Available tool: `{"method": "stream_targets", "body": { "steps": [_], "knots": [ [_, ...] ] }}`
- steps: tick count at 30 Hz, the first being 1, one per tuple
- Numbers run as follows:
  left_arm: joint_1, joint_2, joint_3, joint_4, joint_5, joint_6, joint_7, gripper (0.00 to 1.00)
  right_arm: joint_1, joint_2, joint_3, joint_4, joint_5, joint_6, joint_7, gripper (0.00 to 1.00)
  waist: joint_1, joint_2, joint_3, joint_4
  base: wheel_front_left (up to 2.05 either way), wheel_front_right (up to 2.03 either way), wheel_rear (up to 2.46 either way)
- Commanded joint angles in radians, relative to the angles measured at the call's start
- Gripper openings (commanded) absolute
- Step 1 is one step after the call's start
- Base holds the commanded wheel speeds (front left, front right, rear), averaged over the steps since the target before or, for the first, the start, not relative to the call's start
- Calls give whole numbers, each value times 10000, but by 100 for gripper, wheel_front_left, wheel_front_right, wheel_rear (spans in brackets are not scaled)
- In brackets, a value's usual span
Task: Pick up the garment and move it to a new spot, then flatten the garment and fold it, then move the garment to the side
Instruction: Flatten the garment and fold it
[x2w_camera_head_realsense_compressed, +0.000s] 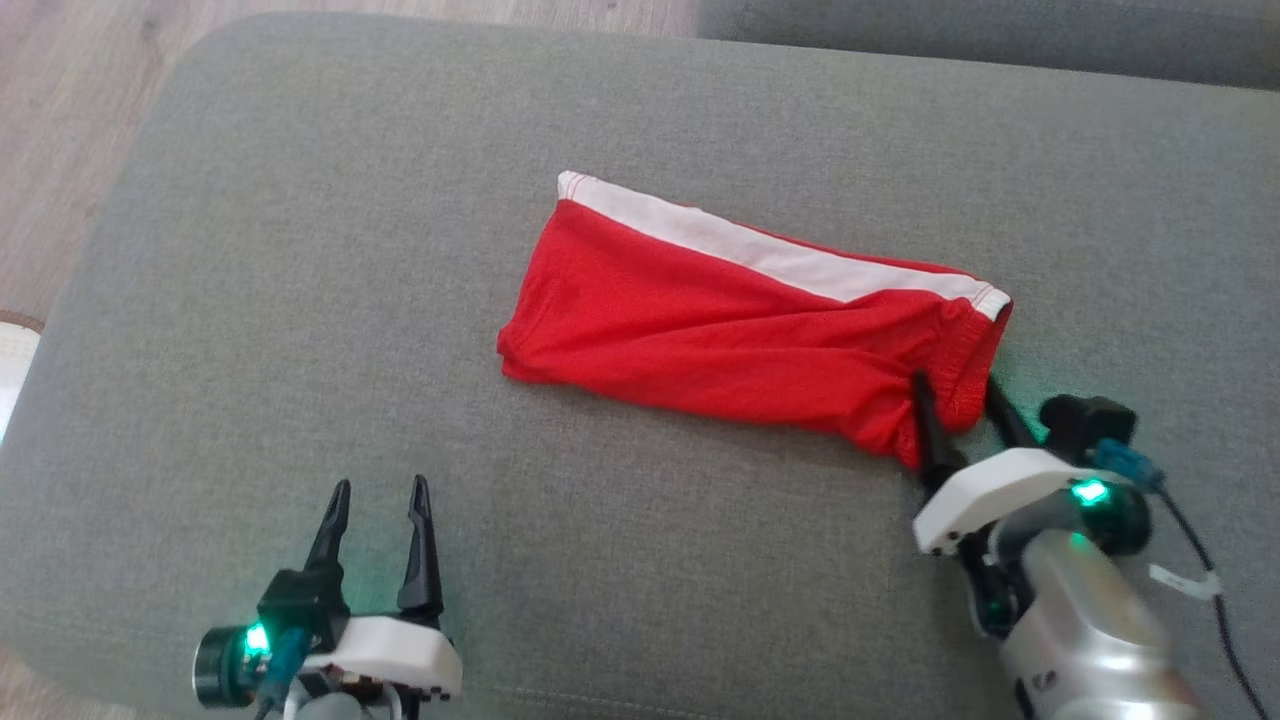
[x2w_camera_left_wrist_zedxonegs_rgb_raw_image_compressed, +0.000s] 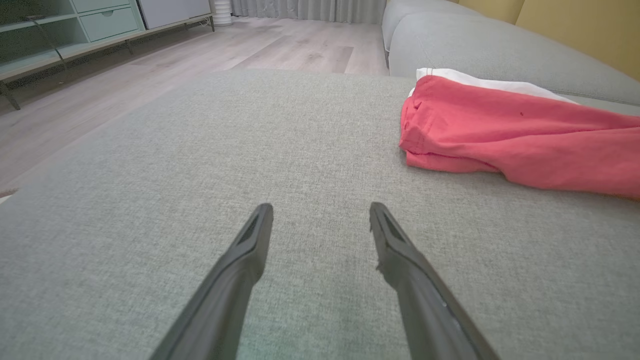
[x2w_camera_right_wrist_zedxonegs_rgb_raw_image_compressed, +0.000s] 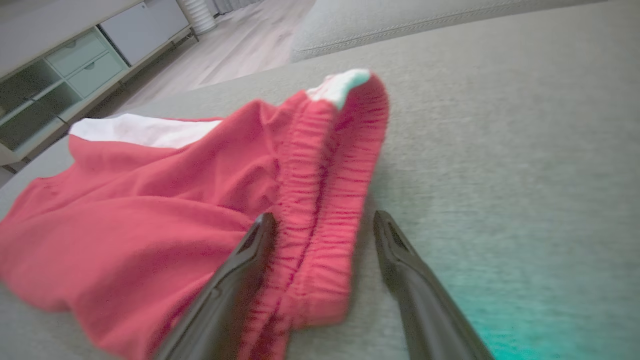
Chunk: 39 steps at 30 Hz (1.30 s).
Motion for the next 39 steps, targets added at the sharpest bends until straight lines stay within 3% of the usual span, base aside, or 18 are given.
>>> {"method": "stream_targets", "body": {
  "steps": [1,6,8,10,11,16,24,32,39],
  "knots": [
    [-404,29,299,-291,22,46,-53,100,-121,95,438,-121,154,37,-53,100,-1,0,15,-8,0,0,0],
    [-540,29,221,-399,57,34,-53,100,-99,95,1862,-121,1808,37,-53,100,-1,0,58,-10,0,0,0],
    [-562,29,159,-439,61,34,-53,100,-167,95,2061,-16,2233,37,-53,73,-1,0,71,-4,0,0,0],
    [-571,28,109,-473,100,13,-53,100,-245,95,2101,77,2581,37,-53,6,-1,0,73,-12,0,0,0],
    [-568,28,101,-483,103,11,-53,100,-283,95,2112,106,2669,37,-53,0,-1,0,68,-21,0,0,0],
    [-387,28,122,-475,162,4,-53,100,-301,95,1580,79,2848,37,-53,0,-1,0,-123,-208,0,0,0],
    [-87,28,-152,-410,38,-63,-53,100,-203,88,283,-654,1955,37,-53,0,-1,0,-563,-635,0,0,0],
    [-11,28,-991,-260,-207,-48,-53,100,-903,93,2031,-1988,3434,37,192,0,-1,0,-774,-218,0,0,0],
    [-66,28,-1860,-137,-372,-71,-53,100,-1539,94,3210,-1914,4185,37,465,0,-1,0,-709,1390,0,0,0]
  ]
}}
